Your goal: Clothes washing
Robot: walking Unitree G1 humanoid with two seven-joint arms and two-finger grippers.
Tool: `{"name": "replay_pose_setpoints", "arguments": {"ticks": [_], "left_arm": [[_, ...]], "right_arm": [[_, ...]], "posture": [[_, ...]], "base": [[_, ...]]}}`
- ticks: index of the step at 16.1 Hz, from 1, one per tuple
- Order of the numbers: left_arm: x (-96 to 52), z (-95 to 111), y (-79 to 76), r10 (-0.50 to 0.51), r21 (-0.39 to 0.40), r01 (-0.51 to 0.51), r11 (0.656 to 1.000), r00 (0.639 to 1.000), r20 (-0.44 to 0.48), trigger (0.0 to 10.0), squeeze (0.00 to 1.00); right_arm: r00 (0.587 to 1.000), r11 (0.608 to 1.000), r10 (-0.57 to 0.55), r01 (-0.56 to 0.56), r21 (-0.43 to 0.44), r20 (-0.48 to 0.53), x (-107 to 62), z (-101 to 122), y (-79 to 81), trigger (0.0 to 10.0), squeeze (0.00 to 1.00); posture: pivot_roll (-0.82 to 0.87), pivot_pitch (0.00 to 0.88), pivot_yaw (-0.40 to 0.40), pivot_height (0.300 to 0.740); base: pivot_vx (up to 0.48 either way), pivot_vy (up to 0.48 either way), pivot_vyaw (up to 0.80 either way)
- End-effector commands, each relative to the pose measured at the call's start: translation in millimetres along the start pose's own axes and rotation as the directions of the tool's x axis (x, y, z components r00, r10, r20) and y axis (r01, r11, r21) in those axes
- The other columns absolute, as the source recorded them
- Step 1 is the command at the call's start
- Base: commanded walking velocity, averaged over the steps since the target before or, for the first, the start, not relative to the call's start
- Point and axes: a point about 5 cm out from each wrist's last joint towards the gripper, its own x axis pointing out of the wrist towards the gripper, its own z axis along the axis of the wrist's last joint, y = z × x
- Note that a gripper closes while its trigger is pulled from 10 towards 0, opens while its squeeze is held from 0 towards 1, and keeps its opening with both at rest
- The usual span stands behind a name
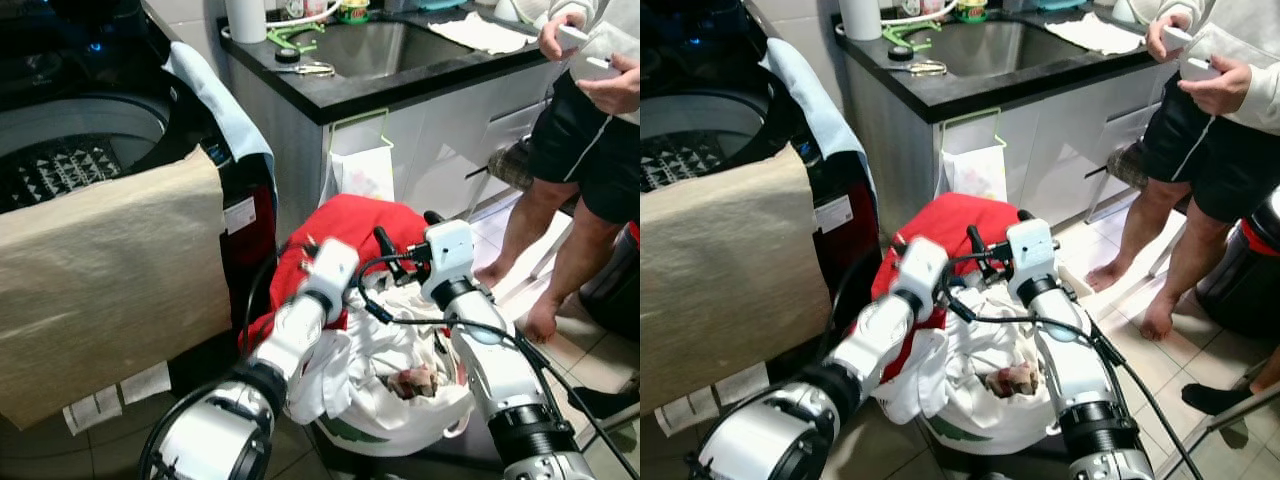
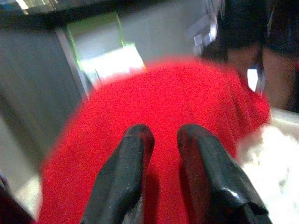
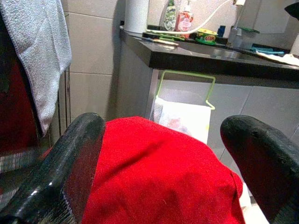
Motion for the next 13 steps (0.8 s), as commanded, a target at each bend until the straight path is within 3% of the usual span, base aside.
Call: {"name": "replay_pose_setpoints", "arguments": {"ticks": [1, 6, 9, 13], "left_arm": [[16.2, 39, -22.3, -0.035, -0.025, 0.039, 0.999, 0.990, 0.133, 10.0, 1.00], [14.4, 24, -13.8, -0.036, 0.028, 0.034, 0.999, 0.999, 0.038, 10.0, 1.00], [12.9, 16, -17.6, -0.062, 0.127, 0.063, 0.990, 0.998, -0.015, 10.0, 1.00], [12.2, 8, -6.5, -0.036, 0.183, 0.050, 0.982, 0.996, -0.079, 10.0, 1.00]], "right_arm": [[1.000, 1.000, 0.009, -0.009, -0.006, 0.001, -1.3, 1, 1.1, 10.0, 0.00], [1.000, 1.000, 0.015, -0.015, -0.003, -0.001, -4.3, 0, 5.3, 10.0, 0.00], [1.000, 1.000, 0.011, -0.011, -0.001, -0.007, -7.0, 0, 4.3, 10.0, 0.00], [1.000, 1.000, 0.015, -0.015, 0.000, -0.001, -11.0, 2, 6.9, 10.0, 0.00]], "posture": [[-0.12, 0.000, -0.026, 0.740], [-0.13, 0.000, -0.017, 0.740], [-0.14, 0.000, -0.018, 0.740], [-0.16, 0.000, -0.013, 0.740]], "base": [[0.000, 0.000, 0.00], [0.000, 0.000, 0.00], [0.000, 0.000, 0.00], [0.000, 0.000, 0.00]]}}
